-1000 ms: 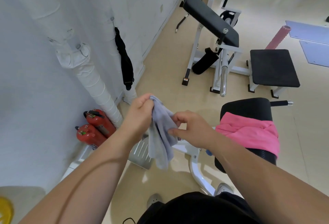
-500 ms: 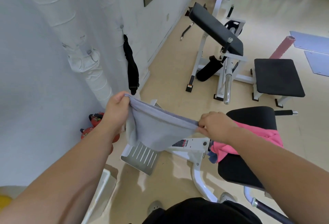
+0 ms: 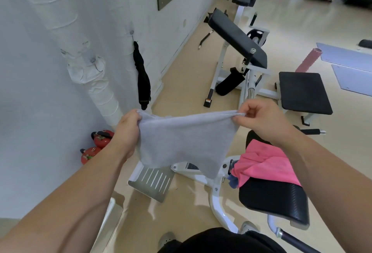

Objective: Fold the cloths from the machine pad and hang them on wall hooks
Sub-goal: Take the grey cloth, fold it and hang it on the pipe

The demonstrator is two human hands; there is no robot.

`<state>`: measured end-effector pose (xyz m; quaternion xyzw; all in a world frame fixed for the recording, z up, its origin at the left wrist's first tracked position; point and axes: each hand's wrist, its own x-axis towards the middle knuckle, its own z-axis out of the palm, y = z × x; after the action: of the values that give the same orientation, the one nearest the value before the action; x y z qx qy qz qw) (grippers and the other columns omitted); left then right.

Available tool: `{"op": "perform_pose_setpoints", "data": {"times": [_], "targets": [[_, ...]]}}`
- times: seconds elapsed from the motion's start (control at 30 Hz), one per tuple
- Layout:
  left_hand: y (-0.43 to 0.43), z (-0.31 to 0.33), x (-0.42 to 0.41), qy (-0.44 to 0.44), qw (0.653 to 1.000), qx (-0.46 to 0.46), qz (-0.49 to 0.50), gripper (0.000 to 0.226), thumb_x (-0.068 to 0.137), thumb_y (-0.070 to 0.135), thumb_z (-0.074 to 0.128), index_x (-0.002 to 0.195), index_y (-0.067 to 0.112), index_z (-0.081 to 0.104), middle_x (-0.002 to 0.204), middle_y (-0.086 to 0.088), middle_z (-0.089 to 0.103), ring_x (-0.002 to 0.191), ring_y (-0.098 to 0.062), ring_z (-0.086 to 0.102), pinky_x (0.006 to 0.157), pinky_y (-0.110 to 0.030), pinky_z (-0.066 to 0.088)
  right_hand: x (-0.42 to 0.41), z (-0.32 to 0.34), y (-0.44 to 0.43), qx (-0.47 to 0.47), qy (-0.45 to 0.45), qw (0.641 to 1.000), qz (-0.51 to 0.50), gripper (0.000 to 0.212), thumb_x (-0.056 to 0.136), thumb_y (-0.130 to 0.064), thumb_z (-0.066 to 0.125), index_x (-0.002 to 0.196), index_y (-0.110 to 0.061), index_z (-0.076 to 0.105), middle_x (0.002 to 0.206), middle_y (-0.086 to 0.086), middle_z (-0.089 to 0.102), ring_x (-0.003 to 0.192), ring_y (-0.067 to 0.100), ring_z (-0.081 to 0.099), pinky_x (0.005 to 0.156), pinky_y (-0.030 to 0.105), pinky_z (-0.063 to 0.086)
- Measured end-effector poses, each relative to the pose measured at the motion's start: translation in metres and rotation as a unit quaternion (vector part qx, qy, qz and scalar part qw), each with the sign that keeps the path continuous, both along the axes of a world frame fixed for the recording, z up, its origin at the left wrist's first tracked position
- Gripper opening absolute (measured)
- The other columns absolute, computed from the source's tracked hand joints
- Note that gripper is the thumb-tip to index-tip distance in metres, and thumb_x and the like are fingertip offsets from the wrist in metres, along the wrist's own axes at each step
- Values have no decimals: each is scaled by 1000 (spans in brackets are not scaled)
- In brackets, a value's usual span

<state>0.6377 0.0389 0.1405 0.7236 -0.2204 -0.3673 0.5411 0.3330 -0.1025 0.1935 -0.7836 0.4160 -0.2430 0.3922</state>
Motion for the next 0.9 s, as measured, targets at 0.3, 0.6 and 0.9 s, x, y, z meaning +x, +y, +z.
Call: {"op": "perform_pose_setpoints", "data": {"times": [0.3,0.6,0.9], "targets": [[-1,0,-11,-10,997,-53,-50,33,105,22,46,73,18,52,63,8,48,57,-7,43,59,-27,39,-22,-16,2,274,-207,926,-158,31,94,0,62,120,-16,67,84,10,67,84,24,66,77,41,59],[-1,-11,-52,5,1000,-10,16,27,101,23,53,90,6,70,82,-14,68,75,-21,58,70,-40,49,8,-37,46,13,10,971,-239,23,85,-10,58,82,-32,64,67,3,60,62,21,56,64,40,52],[15,14,-118,34,992,-52,-113,33,105,21,48,89,14,77,88,-19,75,80,-30,72,77,-51,59,52,-35,94,92,-111,989,-38,37,81,-12,53,92,-43,71,85,-8,74,83,23,72,84,43,60]]}}
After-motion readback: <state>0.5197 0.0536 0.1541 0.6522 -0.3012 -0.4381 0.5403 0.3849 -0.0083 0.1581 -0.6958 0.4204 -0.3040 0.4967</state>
